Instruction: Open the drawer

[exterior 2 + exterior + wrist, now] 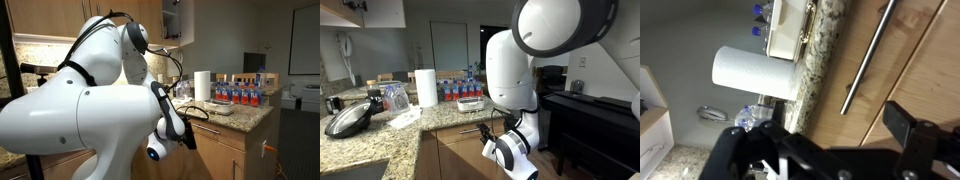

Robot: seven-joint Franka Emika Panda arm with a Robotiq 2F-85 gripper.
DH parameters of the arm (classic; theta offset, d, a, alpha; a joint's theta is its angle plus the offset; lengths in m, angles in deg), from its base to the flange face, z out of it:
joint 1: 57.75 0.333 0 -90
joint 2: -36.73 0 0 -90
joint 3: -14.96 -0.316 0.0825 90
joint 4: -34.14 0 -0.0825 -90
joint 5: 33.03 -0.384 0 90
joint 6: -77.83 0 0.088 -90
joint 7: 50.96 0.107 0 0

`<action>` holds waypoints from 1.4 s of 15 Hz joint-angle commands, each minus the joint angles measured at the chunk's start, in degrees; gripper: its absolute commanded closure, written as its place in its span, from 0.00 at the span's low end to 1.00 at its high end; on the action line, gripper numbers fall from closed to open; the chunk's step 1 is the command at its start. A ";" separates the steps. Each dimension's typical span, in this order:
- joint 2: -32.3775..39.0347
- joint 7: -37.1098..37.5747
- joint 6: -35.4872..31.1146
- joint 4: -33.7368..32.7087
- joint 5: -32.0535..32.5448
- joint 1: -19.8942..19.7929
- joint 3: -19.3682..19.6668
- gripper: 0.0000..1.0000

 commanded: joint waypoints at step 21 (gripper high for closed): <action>25.26 33.62 -20.77 -20.29 0.00 9.59 17.79 0.00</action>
